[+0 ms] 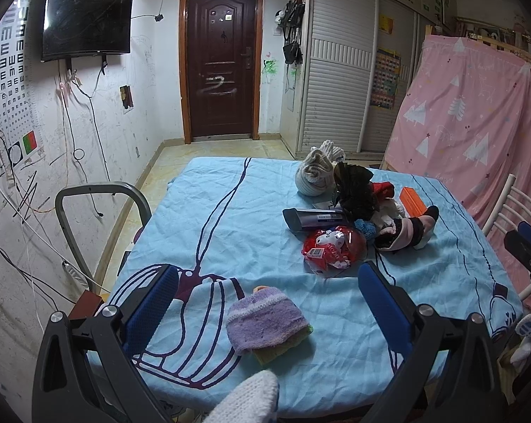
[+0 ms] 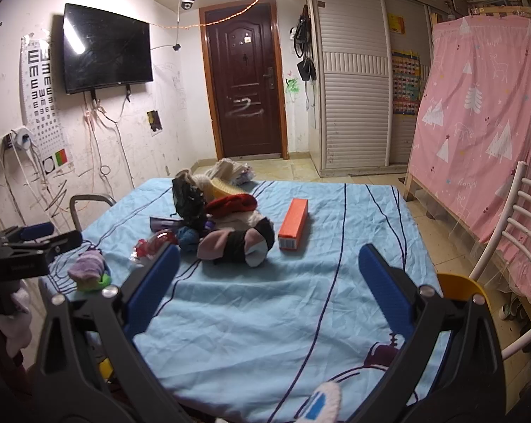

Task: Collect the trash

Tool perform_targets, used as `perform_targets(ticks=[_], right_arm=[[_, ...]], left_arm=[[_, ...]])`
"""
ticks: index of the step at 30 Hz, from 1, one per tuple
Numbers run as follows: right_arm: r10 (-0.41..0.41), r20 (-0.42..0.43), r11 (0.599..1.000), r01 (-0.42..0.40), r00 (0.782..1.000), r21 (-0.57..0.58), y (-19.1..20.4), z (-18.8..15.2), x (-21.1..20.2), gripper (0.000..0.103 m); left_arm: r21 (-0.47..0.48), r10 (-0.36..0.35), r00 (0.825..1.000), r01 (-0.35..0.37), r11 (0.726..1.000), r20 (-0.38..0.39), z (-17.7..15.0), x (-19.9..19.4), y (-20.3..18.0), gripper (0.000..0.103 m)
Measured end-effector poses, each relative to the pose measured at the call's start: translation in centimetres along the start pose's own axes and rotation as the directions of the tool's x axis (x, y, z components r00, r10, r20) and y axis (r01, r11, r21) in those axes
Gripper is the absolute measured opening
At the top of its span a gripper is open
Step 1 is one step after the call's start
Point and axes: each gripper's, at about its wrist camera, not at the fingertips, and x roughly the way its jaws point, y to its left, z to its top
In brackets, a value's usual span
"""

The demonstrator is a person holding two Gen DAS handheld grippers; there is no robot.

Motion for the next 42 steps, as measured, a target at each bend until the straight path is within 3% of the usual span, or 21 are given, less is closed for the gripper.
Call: perform_targets(ticks=[17,36,42], right_arm=[[0.004,-0.016,1.000,-0.004,1.000,-0.007,0.5,-0.1,0.5,0.097],[0.027,-0.176,0.992,-0.048,0.984,-0.118,3.2,0.6,8.5,0.097],[0.008,-0.246,0.988,-0.045,0.969,-0.148,3.1,1.2,11.5,0.097]], left_arm=[[0.002,-0.009,1.000,0.009,1.000,-0.018,-0.4,0.4,-0.1,0.093],[-0.002,-0.056,0.978,0.056,0.998,-0.201,-2.6,6.0,1.1,0.093],[0.011,-0.054,0.977,0.058,0.998,-0.205,-2.7,7.5,1.1,0.093]])
